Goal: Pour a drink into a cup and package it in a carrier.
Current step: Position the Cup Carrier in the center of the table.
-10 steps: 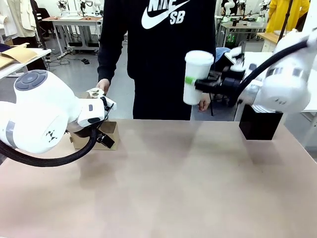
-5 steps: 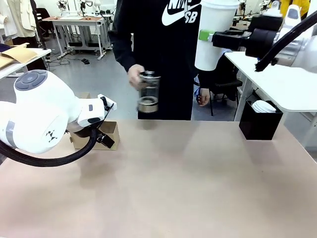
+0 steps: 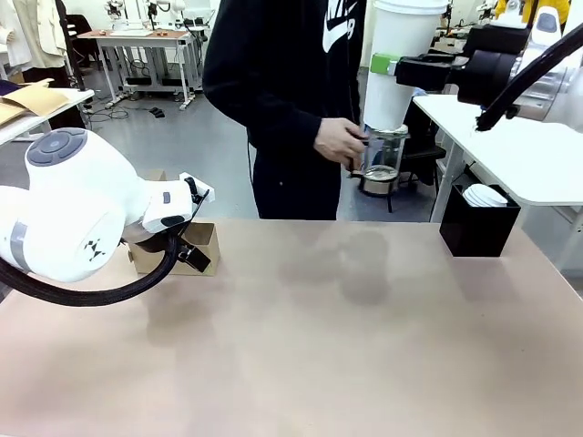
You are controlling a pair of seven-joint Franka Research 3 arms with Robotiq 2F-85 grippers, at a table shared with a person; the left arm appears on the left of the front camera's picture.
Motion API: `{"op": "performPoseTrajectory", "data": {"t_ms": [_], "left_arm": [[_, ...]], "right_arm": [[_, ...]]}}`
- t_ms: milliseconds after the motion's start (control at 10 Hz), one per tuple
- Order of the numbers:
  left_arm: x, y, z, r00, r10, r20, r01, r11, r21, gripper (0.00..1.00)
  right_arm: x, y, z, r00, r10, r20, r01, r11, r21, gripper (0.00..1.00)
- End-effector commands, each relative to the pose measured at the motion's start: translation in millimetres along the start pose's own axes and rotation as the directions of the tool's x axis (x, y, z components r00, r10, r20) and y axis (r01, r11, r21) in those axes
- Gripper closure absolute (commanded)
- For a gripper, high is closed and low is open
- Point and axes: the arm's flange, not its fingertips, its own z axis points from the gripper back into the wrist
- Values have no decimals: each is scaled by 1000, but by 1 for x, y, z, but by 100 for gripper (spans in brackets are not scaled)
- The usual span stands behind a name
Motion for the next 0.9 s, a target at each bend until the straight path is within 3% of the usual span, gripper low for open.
{"op": "performPoseTrajectory", "data": {"t_ms": [0,600,800], "left_arm": [[-1,1,0,1000,2,0,-2,1000,-2,0],[0,0,0,1000,0,0,0,1000,0,0],[15,19,59,998,47,49,-44,997,-65,0]], "right_arm": [[2,-1,-2,1000,10,13,-10,1000,6,20],[2,-1,-2,1000,10,13,-10,1000,6,20],[2,-1,-2,1000,10,13,-10,1000,6,20]]}}
